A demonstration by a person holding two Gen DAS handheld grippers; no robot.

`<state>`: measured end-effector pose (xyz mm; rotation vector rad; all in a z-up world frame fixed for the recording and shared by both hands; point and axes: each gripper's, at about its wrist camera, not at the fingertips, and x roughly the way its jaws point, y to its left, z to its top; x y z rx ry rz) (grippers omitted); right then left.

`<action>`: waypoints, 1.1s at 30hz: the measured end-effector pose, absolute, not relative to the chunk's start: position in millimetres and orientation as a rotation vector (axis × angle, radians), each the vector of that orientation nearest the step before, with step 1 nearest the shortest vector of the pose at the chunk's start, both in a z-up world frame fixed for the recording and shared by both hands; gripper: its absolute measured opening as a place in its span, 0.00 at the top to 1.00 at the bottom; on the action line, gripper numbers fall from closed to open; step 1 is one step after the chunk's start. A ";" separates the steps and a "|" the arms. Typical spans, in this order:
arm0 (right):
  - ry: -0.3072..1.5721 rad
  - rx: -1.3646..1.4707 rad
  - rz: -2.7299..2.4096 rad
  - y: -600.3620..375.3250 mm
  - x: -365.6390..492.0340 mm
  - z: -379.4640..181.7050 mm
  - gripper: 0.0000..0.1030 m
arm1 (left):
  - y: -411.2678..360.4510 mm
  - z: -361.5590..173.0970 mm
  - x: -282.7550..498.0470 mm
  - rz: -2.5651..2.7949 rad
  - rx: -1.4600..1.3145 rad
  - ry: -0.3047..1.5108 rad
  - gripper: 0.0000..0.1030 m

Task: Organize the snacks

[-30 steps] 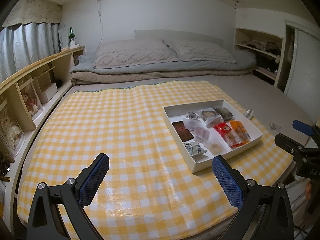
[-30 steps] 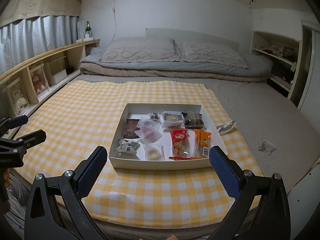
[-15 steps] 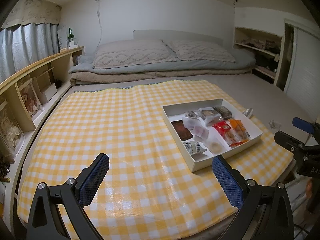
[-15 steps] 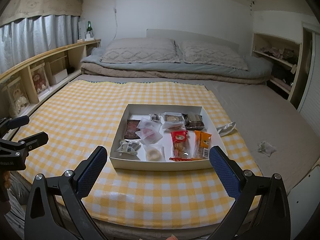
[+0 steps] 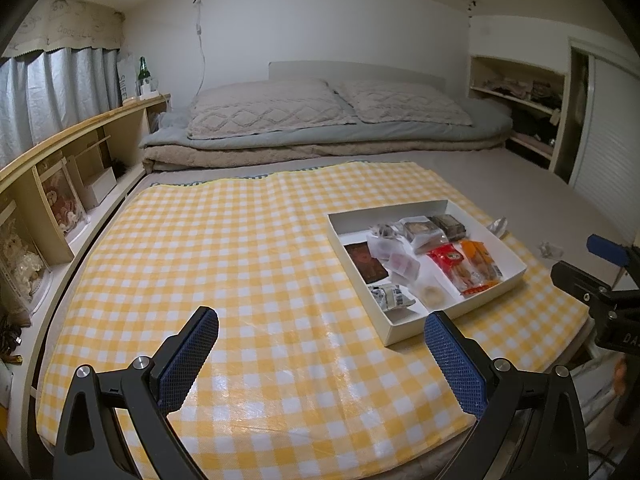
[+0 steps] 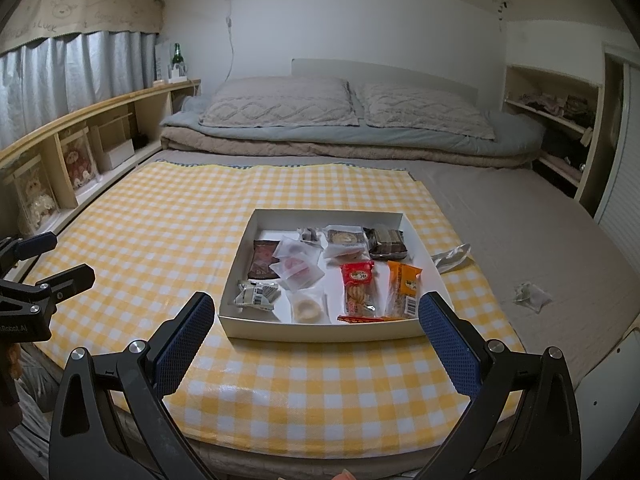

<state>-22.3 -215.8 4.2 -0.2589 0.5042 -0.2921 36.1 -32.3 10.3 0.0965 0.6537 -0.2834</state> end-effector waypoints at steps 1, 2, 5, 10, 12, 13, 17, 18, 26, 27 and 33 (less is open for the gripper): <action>0.504 -0.259 -0.292 -215.8 -22.3 4.2 0.00 | -32.2 9.8 36.6 -0.284 0.097 0.653 0.00; 0.504 -0.260 -0.291 -215.9 -22.3 4.3 0.00 | -31.4 10.0 36.5 -0.285 0.098 0.652 0.00; 0.505 -0.260 -0.292 -215.7 -22.3 4.2 0.00 | -30.5 9.7 36.7 -0.287 0.099 0.651 0.00; 0.504 -0.259 -0.293 -215.4 -22.5 4.2 0.00 | -31.2 9.6 36.2 -0.285 0.099 0.652 0.00; 0.504 -0.258 -0.292 -215.4 -22.5 4.2 0.00 | -31.4 9.6 36.1 -0.286 0.099 0.651 0.00; 0.504 -0.259 -0.292 -215.8 -22.3 4.2 0.00 | -31.7 9.6 35.9 -0.285 0.099 0.651 0.00; 0.506 -0.260 -0.293 -215.0 -22.5 4.3 0.00 | -31.7 9.0 36.5 -0.284 0.099 0.652 0.00; 0.507 -0.260 -0.293 -215.1 -22.6 4.5 0.00 | -32.2 9.4 35.6 -0.284 0.098 0.651 0.00; 0.506 -0.259 -0.293 -215.5 -22.6 4.8 0.00 | -32.0 9.0 35.7 -0.285 0.100 0.650 0.00; 0.507 -0.260 -0.292 -215.6 -22.5 4.7 0.00 | -32.0 8.9 35.8 -0.285 0.100 0.650 0.00; 0.506 -0.260 -0.292 -215.5 -22.6 4.9 0.00 | -32.4 8.8 35.4 -0.285 0.099 0.649 0.00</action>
